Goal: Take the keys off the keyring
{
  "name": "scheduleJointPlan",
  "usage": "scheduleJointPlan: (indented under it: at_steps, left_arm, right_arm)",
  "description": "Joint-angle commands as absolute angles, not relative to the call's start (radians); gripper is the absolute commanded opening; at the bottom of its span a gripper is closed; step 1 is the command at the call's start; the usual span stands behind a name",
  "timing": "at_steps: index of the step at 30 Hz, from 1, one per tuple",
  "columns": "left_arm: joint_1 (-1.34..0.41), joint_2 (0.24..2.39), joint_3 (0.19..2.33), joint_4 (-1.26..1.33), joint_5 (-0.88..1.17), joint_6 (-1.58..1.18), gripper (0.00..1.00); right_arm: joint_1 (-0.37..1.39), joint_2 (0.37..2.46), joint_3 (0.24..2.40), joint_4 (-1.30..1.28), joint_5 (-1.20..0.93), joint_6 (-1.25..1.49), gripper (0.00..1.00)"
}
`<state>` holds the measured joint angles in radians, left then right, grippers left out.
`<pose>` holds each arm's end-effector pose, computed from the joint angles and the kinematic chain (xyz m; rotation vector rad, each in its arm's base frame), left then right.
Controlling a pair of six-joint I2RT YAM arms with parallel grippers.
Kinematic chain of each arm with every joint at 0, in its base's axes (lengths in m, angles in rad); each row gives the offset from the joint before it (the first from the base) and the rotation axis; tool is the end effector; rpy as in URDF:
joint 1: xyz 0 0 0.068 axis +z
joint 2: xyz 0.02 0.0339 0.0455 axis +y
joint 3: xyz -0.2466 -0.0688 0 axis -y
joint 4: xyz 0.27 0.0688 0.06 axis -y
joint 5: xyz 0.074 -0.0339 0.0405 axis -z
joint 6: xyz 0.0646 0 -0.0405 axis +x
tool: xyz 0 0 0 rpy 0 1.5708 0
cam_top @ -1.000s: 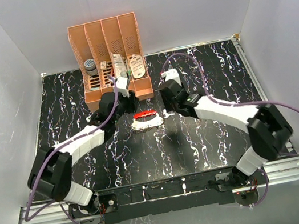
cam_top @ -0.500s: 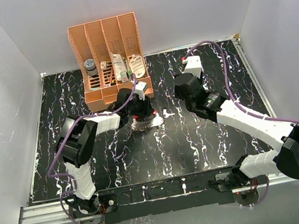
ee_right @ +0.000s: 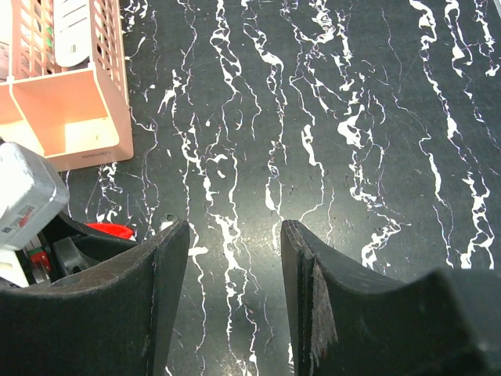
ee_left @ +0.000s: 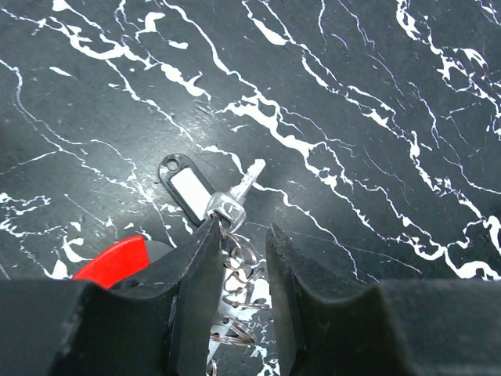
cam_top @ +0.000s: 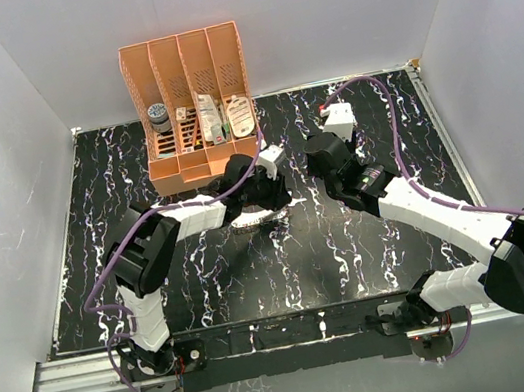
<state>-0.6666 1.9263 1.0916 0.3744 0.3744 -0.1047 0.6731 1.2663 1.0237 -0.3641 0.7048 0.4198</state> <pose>0.3404 -0.2979 0.1253 0.8164 1.9421 -0.8555 0.2793 0.1691 0.2719 0.1281 2.0170 -0.0840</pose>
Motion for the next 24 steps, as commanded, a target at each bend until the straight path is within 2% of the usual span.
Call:
scheduleJointPlan:
  at_steps: [1, 24]
  left_arm:
    - [-0.687, 1.920, 1.126, 0.336, 0.377, -0.085, 0.29]
    - [-0.702, 1.935, 1.131, 0.328, 0.301, -0.064, 0.28]
  right_arm:
    - [0.671, 1.241, 1.027, -0.321, 0.724, 0.429, 0.49]
    - [0.671, 1.220, 1.012, -0.299, 0.675, 0.419, 0.50]
